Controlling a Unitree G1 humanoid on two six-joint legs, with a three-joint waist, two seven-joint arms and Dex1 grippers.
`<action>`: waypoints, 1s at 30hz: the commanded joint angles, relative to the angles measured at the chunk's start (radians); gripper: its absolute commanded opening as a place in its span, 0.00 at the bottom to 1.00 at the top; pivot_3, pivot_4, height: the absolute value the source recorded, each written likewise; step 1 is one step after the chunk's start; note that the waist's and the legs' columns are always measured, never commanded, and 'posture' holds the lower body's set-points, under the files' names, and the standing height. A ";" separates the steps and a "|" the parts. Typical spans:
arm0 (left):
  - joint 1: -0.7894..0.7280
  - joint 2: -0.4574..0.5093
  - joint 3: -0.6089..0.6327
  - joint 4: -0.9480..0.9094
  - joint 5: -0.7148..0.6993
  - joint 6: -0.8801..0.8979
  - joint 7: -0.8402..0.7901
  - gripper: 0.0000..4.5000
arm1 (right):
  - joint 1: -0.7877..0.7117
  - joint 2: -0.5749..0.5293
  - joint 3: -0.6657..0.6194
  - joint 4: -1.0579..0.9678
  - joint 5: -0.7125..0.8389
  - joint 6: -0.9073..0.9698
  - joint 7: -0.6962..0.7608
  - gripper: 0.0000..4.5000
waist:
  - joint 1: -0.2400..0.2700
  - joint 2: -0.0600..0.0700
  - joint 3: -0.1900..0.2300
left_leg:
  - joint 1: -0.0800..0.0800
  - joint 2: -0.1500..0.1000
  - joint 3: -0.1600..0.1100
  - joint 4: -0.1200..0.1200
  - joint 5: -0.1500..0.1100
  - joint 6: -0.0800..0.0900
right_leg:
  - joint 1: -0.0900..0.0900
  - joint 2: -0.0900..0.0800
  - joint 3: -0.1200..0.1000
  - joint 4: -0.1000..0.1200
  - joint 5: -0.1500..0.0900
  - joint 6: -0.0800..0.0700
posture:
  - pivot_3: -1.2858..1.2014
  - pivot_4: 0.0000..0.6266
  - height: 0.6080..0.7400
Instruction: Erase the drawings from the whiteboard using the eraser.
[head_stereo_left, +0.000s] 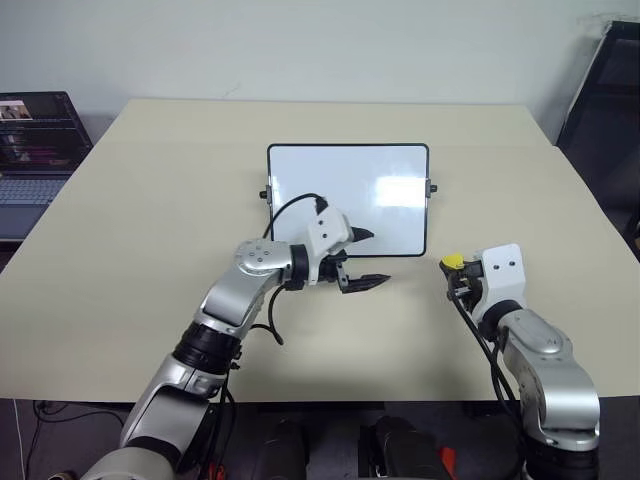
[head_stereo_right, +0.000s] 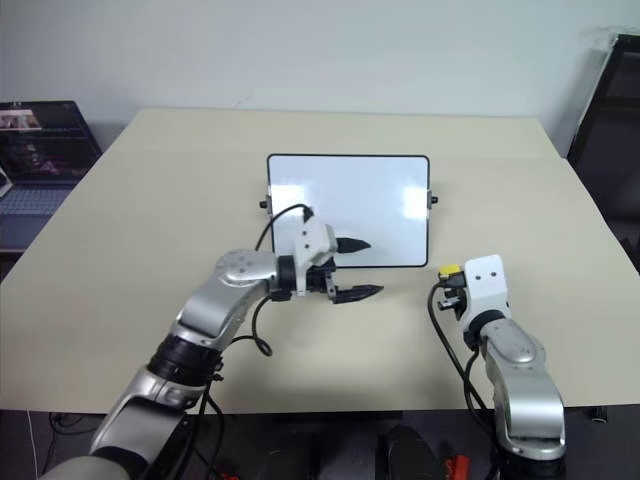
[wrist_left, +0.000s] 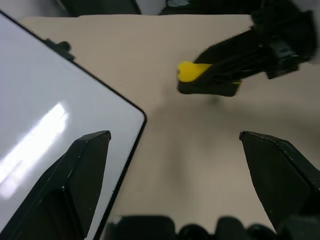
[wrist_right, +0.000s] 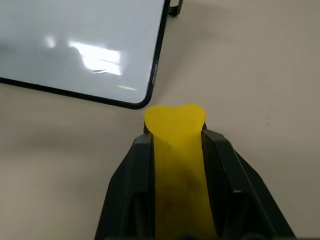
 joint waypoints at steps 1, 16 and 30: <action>-0.036 -0.012 -0.029 0.032 0.023 -0.058 -0.060 1.00 | -0.057 0.002 -0.061 0.063 0.021 -0.031 -0.048 0.22 | 0.001 0.000 0.000 | 0.000 0.000 0.000 0.000 0.000 0.000 | 0.000 0.000 0.000 0.000 0.000 0.000 | 0.52 0.24 1.00; -0.032 -0.046 -0.044 0.060 0.088 -0.144 -0.107 1.00 | -0.127 -0.024 -0.123 0.221 0.107 -0.086 -0.079 0.79 | 0.001 0.000 0.000 | -0.002 0.000 0.000 0.000 0.000 0.000 | -0.001 0.002 -0.001 0.000 0.002 -0.004 | 0.52 0.24 1.00; 0.178 -0.063 0.218 -0.163 0.027 0.061 0.245 1.00 | 0.047 -0.047 -0.026 -0.065 0.201 -0.267 -0.003 1.00 | -0.003 0.000 0.000 | -0.002 0.002 -0.002 0.000 0.000 0.000 | -0.001 0.002 -0.001 0.000 0.002 -0.004 | 0.52 0.24 1.00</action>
